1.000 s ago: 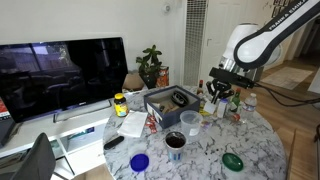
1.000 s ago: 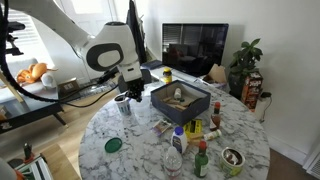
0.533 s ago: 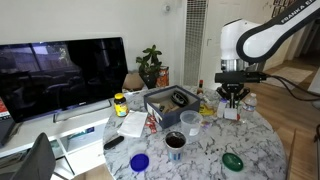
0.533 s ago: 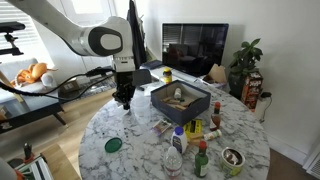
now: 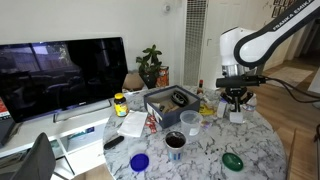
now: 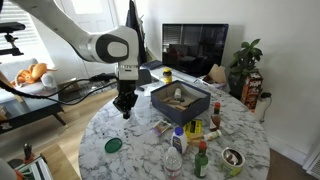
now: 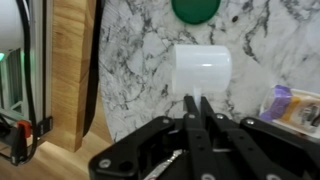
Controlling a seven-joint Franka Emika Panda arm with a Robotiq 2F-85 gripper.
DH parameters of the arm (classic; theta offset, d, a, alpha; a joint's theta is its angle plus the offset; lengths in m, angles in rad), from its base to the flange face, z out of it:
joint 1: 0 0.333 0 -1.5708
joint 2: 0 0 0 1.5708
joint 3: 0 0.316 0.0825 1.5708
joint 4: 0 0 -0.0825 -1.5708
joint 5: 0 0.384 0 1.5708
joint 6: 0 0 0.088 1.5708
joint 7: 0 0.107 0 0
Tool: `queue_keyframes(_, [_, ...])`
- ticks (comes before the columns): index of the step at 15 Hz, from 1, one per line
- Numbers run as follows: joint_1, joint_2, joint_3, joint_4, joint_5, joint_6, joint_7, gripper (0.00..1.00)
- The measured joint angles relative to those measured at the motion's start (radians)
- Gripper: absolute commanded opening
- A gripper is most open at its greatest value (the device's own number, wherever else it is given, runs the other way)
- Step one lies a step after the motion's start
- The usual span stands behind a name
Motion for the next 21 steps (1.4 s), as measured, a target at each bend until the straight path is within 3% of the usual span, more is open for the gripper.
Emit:
queue_keyframes(10, [0.022,0.362,-0.12,0.135,-0.034,-0.198,0.098,0.02])
queue_keyframes(21, [0.072,0.624,-0.186,0.273,-0.008,-0.211,0.175,0.02])
